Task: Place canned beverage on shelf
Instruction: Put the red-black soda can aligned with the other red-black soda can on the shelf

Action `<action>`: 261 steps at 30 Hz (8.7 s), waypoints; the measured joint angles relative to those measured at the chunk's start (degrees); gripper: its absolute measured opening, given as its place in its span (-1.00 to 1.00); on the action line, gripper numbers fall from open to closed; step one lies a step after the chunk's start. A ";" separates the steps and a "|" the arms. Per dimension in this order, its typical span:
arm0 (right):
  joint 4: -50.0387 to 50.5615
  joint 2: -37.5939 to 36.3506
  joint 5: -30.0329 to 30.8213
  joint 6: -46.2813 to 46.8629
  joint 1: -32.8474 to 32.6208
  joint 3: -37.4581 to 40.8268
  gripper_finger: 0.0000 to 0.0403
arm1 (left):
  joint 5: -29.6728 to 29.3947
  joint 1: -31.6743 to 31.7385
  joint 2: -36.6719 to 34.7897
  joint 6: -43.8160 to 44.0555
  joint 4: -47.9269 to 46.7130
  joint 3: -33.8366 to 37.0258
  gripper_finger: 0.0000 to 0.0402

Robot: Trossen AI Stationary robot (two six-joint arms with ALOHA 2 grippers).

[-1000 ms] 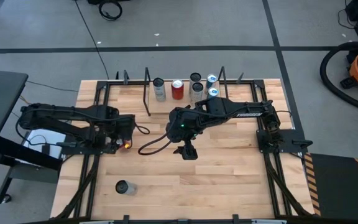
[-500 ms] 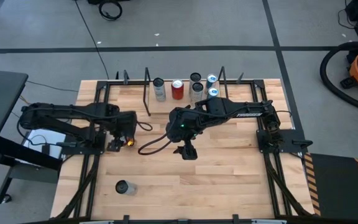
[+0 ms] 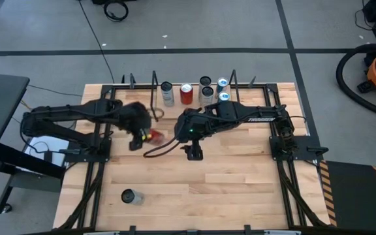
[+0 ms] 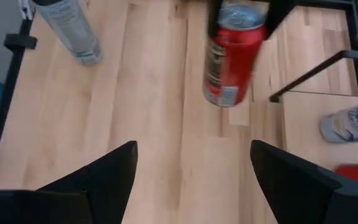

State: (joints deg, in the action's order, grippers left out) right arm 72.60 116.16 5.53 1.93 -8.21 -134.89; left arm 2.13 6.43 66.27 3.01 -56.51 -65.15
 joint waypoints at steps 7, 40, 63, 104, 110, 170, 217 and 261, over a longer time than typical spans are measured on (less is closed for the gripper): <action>5.59 0.00 3.89 0.10 0.25 0.00 0.59 | -0.05 4.86 6.01 8.00 5.30 -9.13 0.37; 17.38 -11.47 18.91 8.30 3.58 0.00 0.59 | 7.16 22.76 40.81 16.85 -2.64 -42.94 0.37; 17.42 -17.51 17.64 5.55 7.65 -0.02 0.59 | 5.93 23.50 47.22 16.53 -7.51 -42.50 0.38; 17.42 -17.49 12.73 3.02 8.79 -0.02 0.59 | 5.92 22.01 47.42 10.01 -5.60 -42.36 0.53; 17.42 -17.46 10.85 3.02 8.75 -0.02 0.59 | 5.90 22.01 47.42 11.34 -5.64 -42.35 0.56; -12.76 -16.83 -2.41 -11.87 12.50 13.42 0.79 | 5.41 20.99 35.35 0.79 -27.50 -68.88 0.57; -70.56 -16.87 23.93 2.69 14.35 64.51 0.87 | 5.18 21.03 31.38 -1.34 -27.80 -68.88 0.57; -94.04 -2.75 44.80 13.97 11.36 65.57 0.87 | 5.16 21.03 31.44 -2.30 -28.20 -68.88 0.57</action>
State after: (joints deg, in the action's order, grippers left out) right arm -21.44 113.41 50.32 15.90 3.14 -69.32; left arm 7.29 27.46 97.71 0.71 -84.71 -134.04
